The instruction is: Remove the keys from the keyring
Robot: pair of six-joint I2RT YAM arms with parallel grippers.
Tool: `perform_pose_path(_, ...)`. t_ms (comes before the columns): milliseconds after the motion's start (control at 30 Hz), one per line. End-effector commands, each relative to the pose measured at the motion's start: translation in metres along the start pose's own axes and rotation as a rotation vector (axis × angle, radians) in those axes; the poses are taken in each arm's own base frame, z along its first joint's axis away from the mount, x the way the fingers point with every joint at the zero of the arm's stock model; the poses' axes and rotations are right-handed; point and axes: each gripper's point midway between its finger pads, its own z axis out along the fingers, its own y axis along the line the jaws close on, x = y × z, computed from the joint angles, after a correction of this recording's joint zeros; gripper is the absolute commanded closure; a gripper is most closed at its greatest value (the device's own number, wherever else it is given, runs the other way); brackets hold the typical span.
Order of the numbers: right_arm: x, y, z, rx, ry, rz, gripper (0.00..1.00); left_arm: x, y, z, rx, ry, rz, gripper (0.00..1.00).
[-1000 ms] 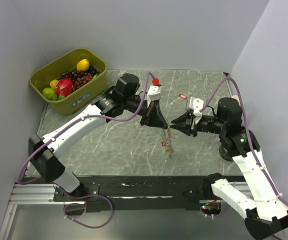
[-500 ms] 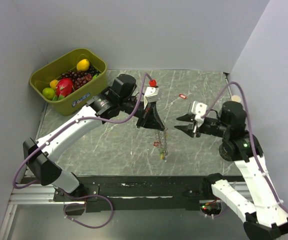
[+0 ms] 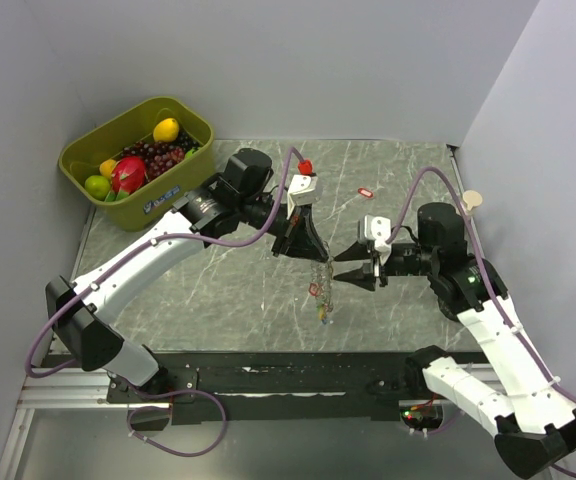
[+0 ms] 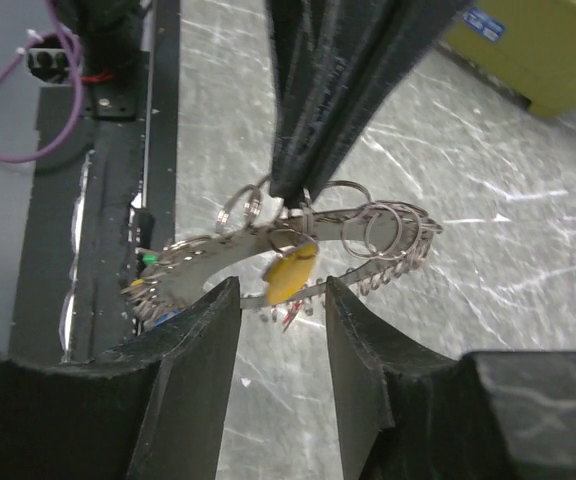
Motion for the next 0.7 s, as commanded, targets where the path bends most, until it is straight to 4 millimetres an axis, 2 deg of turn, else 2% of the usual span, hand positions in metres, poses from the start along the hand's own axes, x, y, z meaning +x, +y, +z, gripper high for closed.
perform_pose_path(0,-0.010,0.011,0.000,-0.048,-0.047,-0.030,0.50,-0.024,-0.008,-0.005,0.019,-0.044,0.083,0.99)
perform_pose_path(133,-0.011,0.009,0.001,-0.036,-0.060,-0.009,0.48,-0.023,-0.007,-0.004,0.016,-0.044,0.080,0.99)
perform_pose_path(500,-0.003,-0.016,0.009,0.082,-0.061,0.035,0.49,-0.022,-0.004,-0.002,0.022,-0.044,0.066,0.99)
perform_pose_path(533,-0.004,-0.018,0.010,0.088,-0.064,0.033,0.55,-0.022,-0.004,-0.002,0.022,-0.044,0.068,0.99)
perform_pose_path(633,-0.006,-0.017,0.009,0.092,-0.071,0.034,0.63,-0.021,-0.003,-0.001,0.021,-0.042,0.064,0.99)
perform_pose_path(667,-0.006,-0.017,0.008,0.093,-0.069,0.030,0.71,-0.020,-0.002,-0.001,0.020,-0.040,0.060,0.99)
